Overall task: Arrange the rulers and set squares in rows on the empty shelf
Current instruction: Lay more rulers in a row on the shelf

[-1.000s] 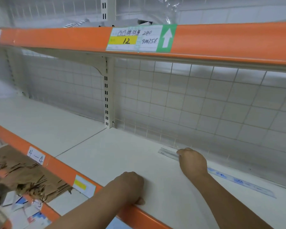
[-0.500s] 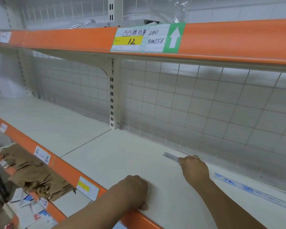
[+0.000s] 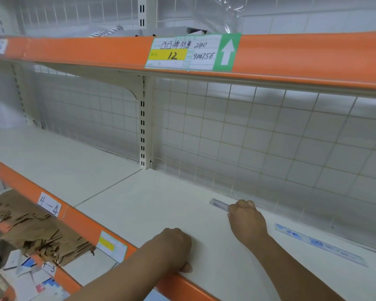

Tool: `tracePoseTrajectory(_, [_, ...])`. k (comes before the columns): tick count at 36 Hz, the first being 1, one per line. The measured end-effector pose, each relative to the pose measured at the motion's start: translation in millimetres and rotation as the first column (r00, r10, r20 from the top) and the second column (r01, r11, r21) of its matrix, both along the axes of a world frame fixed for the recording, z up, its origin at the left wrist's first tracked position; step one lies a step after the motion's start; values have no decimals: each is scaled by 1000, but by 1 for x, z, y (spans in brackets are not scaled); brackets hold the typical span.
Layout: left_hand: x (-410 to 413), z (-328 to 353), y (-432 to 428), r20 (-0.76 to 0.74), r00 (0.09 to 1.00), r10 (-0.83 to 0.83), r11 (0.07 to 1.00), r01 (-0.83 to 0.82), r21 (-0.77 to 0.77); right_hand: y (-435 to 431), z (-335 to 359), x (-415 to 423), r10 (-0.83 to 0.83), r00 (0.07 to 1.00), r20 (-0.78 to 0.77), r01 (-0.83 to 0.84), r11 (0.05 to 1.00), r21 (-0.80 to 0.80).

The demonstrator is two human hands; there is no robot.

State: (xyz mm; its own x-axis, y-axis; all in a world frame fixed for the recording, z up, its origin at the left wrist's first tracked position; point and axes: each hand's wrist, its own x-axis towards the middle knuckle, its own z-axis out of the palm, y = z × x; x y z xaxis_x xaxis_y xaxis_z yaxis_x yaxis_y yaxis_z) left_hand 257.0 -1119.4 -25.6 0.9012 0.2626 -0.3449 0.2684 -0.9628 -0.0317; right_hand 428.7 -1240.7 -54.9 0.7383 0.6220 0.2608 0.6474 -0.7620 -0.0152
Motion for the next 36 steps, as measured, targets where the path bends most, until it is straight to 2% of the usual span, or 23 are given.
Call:
tracePoseTrajectory(6, [-1, -1, 3, 10, 1000, 7, 999, -7, -50, -5, 12, -32, 19, 1000, 11, -18, 999, -47])
tracePoseTrajectory(11, [-5, -2, 6, 50, 999, 3, 998, 0, -57, -17, 16, -54, 33, 998, -46, -37, 994, -104])
tracePoseTrajectory(19, [-7, 3, 12, 253, 965, 69, 990, -34, -139, -44, 26, -82, -53, 993, -107, 44, 996, -83])
tracePoseTrajectory(25, [-5, 12, -7, 364, 931, -5, 987, 62, -145, -62, 32, -102, -104, 989, -101, 98, 993, -67])
tracePoseTrajectory(36, [15, 19, -101, 418, 856, -303, 910, 390, -138, -142, 42, -139, -326, 943, -62, 325, 945, -27])
